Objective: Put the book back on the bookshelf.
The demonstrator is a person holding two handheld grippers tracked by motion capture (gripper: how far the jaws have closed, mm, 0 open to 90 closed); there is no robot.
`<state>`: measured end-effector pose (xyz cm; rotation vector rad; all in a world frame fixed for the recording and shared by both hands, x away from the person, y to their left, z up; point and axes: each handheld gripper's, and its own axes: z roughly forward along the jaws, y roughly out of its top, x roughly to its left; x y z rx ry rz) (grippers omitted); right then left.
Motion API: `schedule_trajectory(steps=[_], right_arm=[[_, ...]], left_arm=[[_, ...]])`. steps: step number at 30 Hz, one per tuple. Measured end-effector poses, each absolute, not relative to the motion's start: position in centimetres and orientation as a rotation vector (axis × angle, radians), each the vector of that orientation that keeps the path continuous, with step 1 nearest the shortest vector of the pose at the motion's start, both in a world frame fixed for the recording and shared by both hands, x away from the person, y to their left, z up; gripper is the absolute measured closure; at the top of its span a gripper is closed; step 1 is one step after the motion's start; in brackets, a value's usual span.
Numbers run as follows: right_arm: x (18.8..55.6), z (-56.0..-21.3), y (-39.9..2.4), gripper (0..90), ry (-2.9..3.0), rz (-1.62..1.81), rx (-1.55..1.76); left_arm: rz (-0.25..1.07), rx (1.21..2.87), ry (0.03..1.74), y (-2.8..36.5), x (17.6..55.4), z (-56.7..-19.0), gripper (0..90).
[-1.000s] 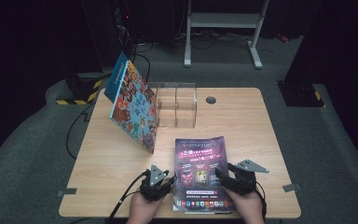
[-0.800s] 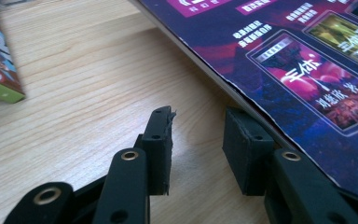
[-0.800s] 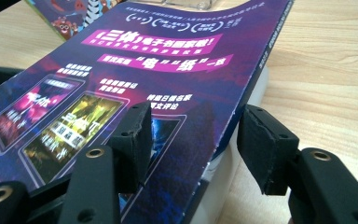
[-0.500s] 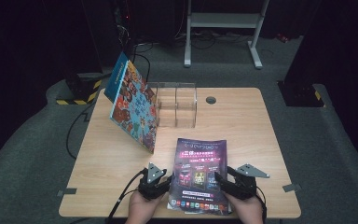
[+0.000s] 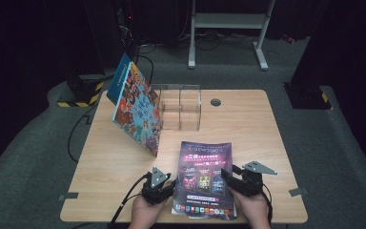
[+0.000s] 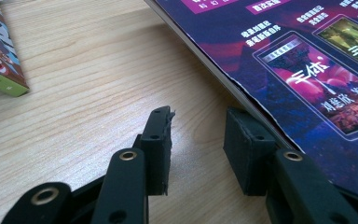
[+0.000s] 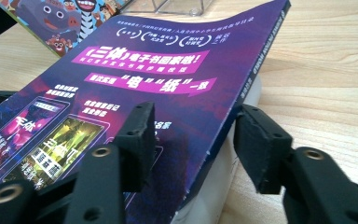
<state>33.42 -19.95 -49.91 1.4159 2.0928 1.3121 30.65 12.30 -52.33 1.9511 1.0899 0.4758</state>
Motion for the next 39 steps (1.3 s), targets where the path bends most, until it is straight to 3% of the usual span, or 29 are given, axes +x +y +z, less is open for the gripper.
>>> schedule_trajectory(steps=[7,17,33,39], right_arm=[[33.0,-49.5,-19.9,60.3,2.095,1.316,1.392],[32.5,-48.9,-20.0,67.9,2.113,1.331,1.357],[31.6,-48.3,-20.1,65.7,2.163,1.297,1.308],[31.5,-48.2,-20.0,69.4,2.139,1.326,1.333]], left_arm=[[0.470,1.952,1.092,12.3,30.7,-52.3,61.2],[0.468,1.952,1.093,12.3,30.7,-52.4,61.0],[0.466,1.957,1.093,12.3,30.7,-52.4,61.1],[0.469,1.960,1.089,12.3,30.7,-52.4,61.1]])
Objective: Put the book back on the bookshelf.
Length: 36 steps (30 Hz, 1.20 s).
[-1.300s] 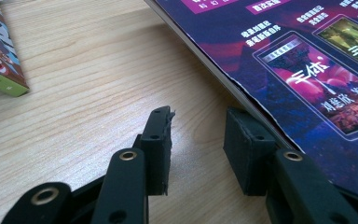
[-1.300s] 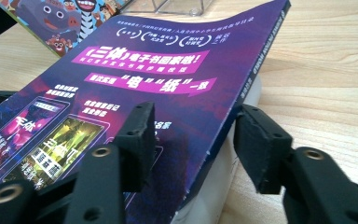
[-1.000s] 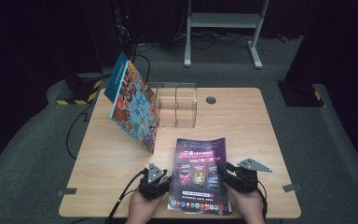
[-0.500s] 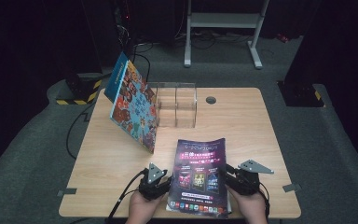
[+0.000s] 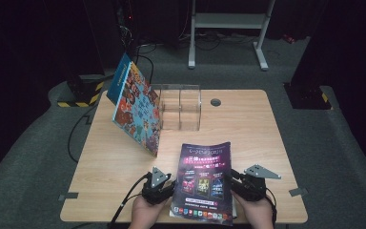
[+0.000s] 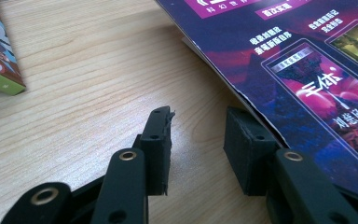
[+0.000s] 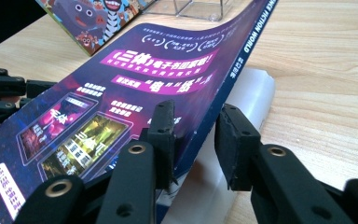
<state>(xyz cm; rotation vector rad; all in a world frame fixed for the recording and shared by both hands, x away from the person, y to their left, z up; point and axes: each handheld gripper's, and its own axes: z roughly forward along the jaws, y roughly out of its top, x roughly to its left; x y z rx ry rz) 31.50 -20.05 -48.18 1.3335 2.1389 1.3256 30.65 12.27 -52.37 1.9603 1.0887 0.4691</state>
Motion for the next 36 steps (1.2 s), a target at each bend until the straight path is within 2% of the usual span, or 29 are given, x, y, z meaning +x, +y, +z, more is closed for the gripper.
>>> schedule_trajectory(steps=[17,36], right_arm=[[31.1,-46.5,-18.7,83.0,2.063,1.356,1.331],[30.5,-43.2,-19.4,84.1,1.874,1.501,1.230]], left_arm=[[0.485,1.972,1.046,11.9,30.3,-52.3,60.4],[0.484,1.972,1.044,12.1,30.3,-52.3,60.0]])
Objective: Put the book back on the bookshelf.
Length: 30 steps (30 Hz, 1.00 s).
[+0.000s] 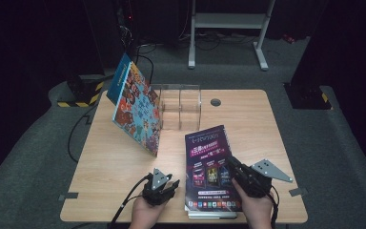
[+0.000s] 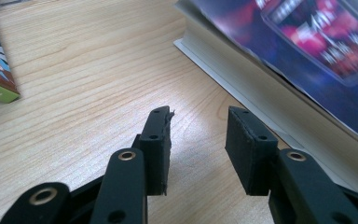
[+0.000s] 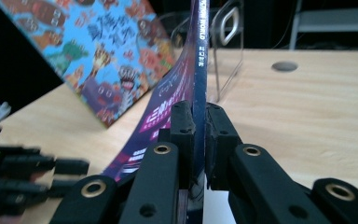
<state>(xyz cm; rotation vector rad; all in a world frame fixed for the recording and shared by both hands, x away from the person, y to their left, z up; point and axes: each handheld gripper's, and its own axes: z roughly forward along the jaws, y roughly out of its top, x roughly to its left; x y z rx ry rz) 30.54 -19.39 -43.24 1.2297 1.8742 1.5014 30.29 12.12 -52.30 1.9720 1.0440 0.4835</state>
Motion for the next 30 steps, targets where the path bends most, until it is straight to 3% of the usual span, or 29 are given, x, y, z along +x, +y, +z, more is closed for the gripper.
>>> schedule_trajectory(steps=[19,30], right_arm=[[31.7,-41.9,-24.8,84.3,1.536,1.446,1.264],[31.4,-41.1,-25.4,84.3,1.435,1.432,1.237]], left_arm=[[0.478,1.964,1.041,12.1,30.3,-52.3,60.0],[0.470,1.957,1.043,12.2,30.3,-52.4,59.9]])
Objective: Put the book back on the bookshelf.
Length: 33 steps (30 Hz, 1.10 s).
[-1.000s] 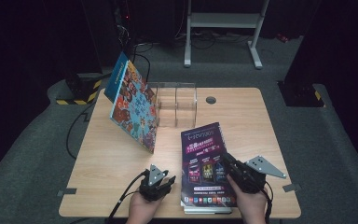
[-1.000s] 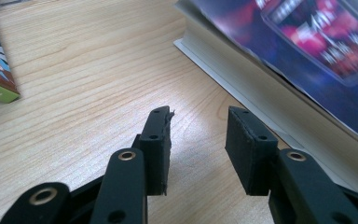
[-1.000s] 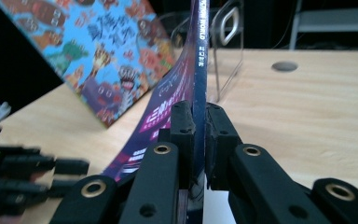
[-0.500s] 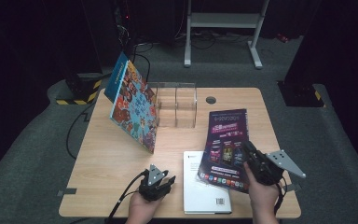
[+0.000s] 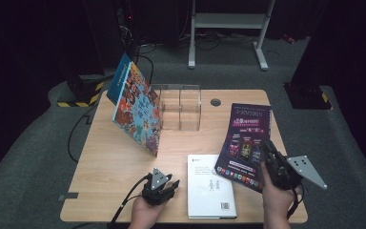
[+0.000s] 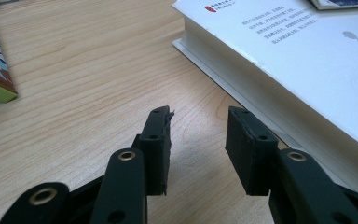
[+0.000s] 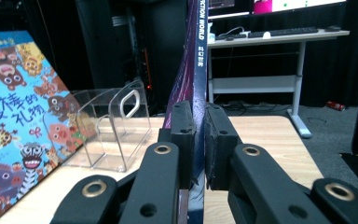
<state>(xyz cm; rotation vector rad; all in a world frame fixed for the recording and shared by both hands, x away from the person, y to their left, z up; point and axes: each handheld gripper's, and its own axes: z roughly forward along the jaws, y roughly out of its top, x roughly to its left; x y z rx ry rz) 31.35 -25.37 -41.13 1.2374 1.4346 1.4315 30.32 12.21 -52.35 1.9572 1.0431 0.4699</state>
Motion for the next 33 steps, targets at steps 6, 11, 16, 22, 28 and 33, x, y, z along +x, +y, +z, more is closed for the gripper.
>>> schedule_trajectory(steps=[6,11,16,22,28,33], right_arm=[[31.0,-40.6,-26.7,84.3,1.376,1.446,1.252],[30.5,-40.6,-27.2,84.4,1.360,1.436,1.241],[30.5,-40.5,-27.5,84.4,1.326,1.433,1.243],[30.2,-40.2,-28.1,84.4,1.300,1.429,1.241],[30.3,-40.7,-27.5,84.5,1.303,1.419,1.214],[30.2,-40.8,-26.5,84.4,1.310,1.442,1.193]], left_arm=[[0.472,1.959,1.040,12.2,30.3,-52.4,59.9],[0.473,1.962,1.040,12.2,30.3,-52.4,60.0],[0.472,1.960,1.040,12.2,30.3,-52.4,60.0],[0.470,1.959,1.039,12.2,30.3,-52.4,60.0],[0.469,1.963,1.038,12.1,30.3,-52.4,60.0],[0.470,1.967,1.035,12.2,30.3,-52.3,60.0]])
